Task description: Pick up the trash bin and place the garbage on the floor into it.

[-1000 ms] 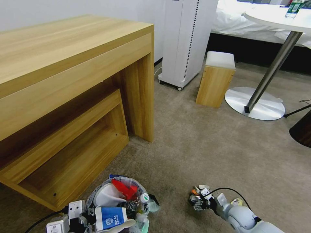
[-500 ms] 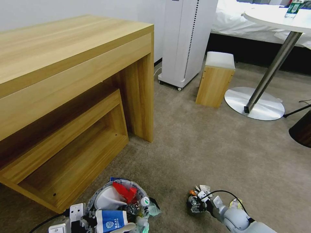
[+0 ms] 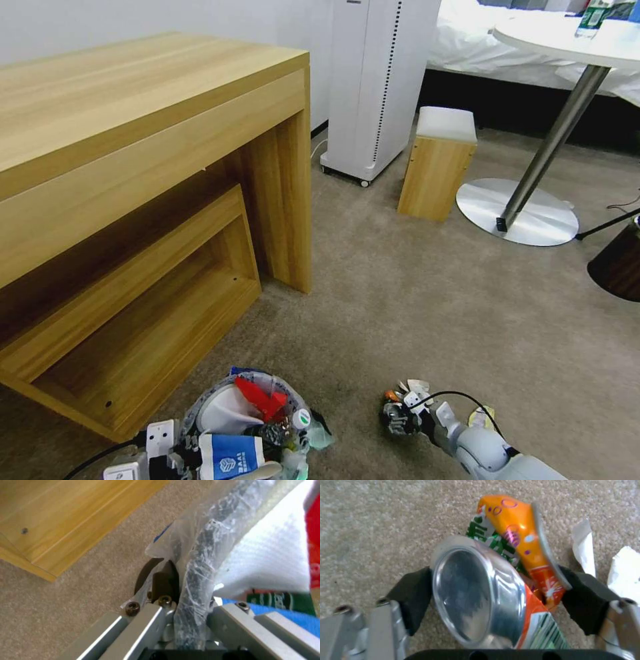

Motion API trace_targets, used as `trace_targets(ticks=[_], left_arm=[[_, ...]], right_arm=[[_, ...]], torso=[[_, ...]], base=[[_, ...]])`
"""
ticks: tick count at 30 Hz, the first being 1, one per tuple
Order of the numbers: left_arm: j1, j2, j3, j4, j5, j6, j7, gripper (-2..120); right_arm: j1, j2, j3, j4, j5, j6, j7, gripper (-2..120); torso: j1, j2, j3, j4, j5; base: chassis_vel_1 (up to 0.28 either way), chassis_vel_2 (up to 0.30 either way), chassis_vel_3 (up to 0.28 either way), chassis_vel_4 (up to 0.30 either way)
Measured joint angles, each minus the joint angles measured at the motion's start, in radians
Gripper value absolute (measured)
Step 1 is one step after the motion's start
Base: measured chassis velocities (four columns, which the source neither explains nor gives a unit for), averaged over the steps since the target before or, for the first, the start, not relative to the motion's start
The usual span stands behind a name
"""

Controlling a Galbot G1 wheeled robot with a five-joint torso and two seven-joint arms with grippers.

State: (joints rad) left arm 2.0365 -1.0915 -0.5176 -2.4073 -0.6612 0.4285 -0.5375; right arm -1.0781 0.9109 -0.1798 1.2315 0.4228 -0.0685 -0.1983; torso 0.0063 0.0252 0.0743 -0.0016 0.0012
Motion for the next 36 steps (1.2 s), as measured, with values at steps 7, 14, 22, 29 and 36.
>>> trace_targets(ticks=[7, 14, 22, 29, 36], left_arm=[[0.004, 0.013, -0.019, -0.023, -0.016, -0.005, -0.009, 0], [0.012, 0.006, -0.017, -0.038, -0.007, -0.006, -0.004, 0], [-0.015, 0.039, -0.034, -0.057, -0.086, 0.005, -0.031, 0], [-0.048, 0.059, -0.039, -0.059, -0.14, 0.005, -0.055, 0], [-0.056, 0.054, -0.025, -0.042, -0.131, 0.005, -0.059, 0]], right_arm=[[-0.005, -0.039, 0.05, 0.105, 0.056, -0.006, 0.008, 67], [0.003, -0.098, 0.132, 0.238, 0.105, 0.064, -0.028, 65], [0.11, -0.206, 0.135, 0.584, 0.41, 0.237, -0.308, 45], [0.27, -0.252, -0.051, 0.696, 0.53, 0.201, -0.352, 39], [0.518, -0.199, -0.395, 0.724, 0.579, 0.16, -0.279, 39]], torso=[[0.0, -0.001, 0.0, 0.0001, -0.0004], [0.0, 0.0, 0.0, -0.0007, -0.0008], [0.0, 0.0, 0.0, -0.0003, -0.0016], [0.0, 0.0, 0.0, -0.0007, -0.0013], [0.0, 0.0, 0.0, -0.0005, -0.0014]], base=[[0.0, 0.0, 0.0, 0.0], [0.0, 0.0, 0.0, 0.0], [0.0, 0.0, 0.0, 0.0], [0.0, 0.0, 0.0, 0.0], [0.0, 0.0, 0.0, 0.0]])
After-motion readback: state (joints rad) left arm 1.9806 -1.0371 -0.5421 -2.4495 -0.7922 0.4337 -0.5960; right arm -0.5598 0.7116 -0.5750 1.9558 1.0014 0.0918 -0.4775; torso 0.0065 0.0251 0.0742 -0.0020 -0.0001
